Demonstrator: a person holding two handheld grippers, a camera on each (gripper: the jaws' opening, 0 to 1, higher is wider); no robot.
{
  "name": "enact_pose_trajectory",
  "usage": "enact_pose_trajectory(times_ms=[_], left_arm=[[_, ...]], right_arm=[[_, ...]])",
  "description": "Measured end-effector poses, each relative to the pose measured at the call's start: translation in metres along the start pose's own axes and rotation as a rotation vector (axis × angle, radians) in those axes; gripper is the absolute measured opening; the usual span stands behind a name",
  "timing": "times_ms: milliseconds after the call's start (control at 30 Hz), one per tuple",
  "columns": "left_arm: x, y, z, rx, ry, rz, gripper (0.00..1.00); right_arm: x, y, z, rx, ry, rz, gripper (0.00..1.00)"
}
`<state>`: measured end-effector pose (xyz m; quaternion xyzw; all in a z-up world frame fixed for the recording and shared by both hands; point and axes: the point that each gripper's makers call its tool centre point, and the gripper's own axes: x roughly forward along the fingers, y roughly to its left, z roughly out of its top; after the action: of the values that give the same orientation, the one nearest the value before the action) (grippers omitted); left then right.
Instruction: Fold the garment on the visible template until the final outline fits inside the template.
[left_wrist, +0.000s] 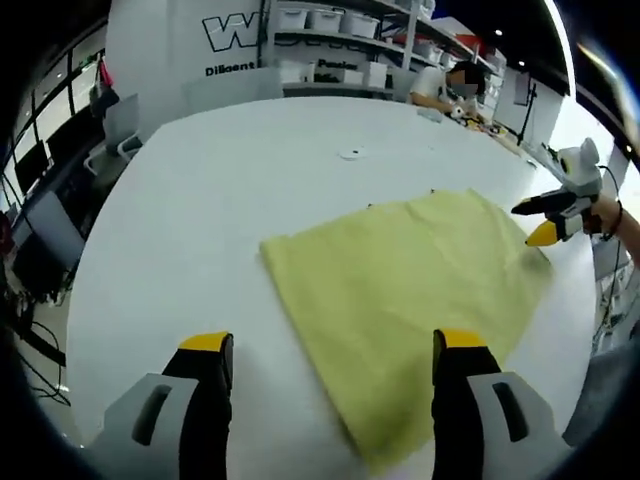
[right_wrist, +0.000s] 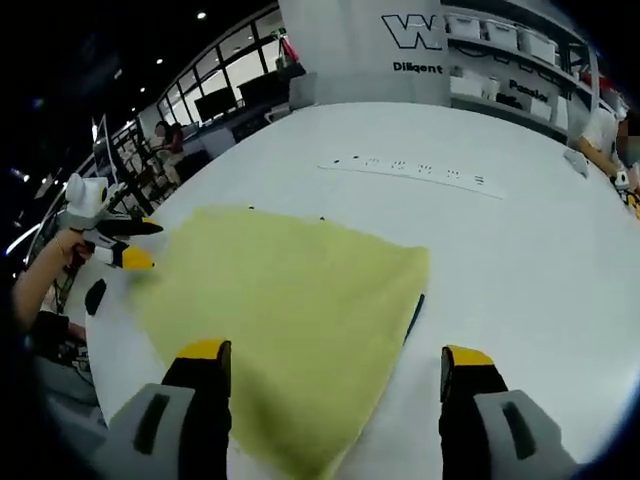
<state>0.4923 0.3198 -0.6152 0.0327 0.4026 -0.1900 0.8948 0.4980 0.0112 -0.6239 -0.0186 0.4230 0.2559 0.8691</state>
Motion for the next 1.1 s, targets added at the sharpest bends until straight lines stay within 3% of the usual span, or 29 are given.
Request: enact_pose_trajectory(times_ms=[300, 367, 733, 1100], left_arm=[[-0.006, -0.004, -0.015, -0.027, 0.018, -0.016, 0.73], [-0.009, -0.01, -0.017, -0.061, -0.001, -0.045, 0.73], [-0.014, -0.017, -0.036, -0.036, 0.037, -0.042, 0.64], [-0.023, -0.034, -0.05, -0.072, 0.058, -0.063, 0.44]], right_arm=[[-0.006, 0.01, -0.022, 0.014, 0.023, 0.016, 0.78], [-0.007, 0.012, -0.03, 0.012, 0.036, 0.015, 0.76], [-0.015, 0.019, -0.039, 0.012, 0.021, 0.009, 0.7], [-0.029, 0.026, -0.058, 0.023, 0.043, -0.005, 0.48]])
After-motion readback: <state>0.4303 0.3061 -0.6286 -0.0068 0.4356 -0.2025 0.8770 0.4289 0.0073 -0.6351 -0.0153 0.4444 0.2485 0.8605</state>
